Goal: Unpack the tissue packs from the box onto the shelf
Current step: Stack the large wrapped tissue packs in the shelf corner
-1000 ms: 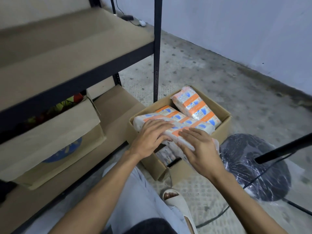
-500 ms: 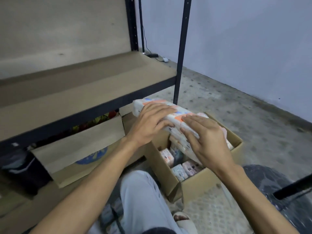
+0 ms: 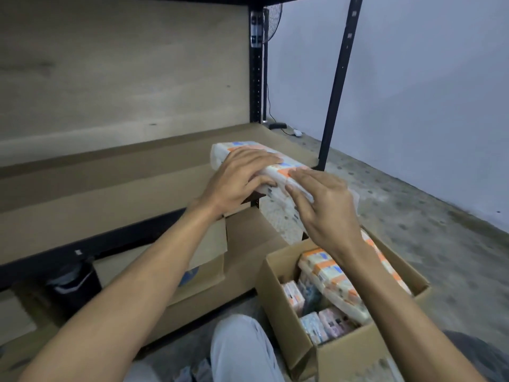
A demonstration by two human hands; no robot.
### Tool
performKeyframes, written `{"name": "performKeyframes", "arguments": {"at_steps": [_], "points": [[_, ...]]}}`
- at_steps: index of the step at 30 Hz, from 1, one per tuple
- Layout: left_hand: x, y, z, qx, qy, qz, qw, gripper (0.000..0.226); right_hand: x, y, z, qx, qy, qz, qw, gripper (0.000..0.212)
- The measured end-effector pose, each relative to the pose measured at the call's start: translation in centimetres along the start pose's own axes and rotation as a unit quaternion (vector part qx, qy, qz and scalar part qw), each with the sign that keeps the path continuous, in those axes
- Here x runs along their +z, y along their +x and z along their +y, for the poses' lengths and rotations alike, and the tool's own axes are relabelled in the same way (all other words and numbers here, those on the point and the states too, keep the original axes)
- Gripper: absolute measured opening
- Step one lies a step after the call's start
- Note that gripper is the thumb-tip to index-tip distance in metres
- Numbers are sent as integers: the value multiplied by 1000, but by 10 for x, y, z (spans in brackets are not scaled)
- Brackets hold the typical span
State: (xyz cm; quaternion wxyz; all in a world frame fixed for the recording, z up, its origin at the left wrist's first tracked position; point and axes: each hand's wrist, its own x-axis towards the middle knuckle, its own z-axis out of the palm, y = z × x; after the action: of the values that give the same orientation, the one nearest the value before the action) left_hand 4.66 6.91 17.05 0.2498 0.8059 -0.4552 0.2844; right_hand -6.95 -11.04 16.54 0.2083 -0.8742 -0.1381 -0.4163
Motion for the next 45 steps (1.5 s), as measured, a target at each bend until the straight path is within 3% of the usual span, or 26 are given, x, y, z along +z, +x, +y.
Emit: {"name": "performKeyframes", "arguments": {"at_steps": [11, 15, 21, 26, 30, 33, 45], "points": [[-3, -16, -70, -61, 26, -74, 995, 42, 91, 27, 6, 8, -3, -21, 1000, 28], [-5, -20, -88, -85, 89, -95, 988, 50, 116, 40, 1, 18, -29, -39, 999, 33], [2, -44, -94, -301, 101, -36, 948, 68, 147, 66, -8, 63, -46, -67, 995, 30], [3, -53, -97, -427, 116, -102, 891, 70, 134, 83, 0, 53, 39, -121, 990, 45], [9, -50, -99, -424, 150, -154, 880, 57, 118, 63, 22, 47, -51, -144, 987, 72], [11, -49, -100, -422, 163, -159, 877, 53, 124, 51, 23, 74, -53, -164, 982, 85], [10, -48, -99, -422, 162, -156, 878, 52, 156, 77, 22, 96, -26, -122, 987, 65]]}}
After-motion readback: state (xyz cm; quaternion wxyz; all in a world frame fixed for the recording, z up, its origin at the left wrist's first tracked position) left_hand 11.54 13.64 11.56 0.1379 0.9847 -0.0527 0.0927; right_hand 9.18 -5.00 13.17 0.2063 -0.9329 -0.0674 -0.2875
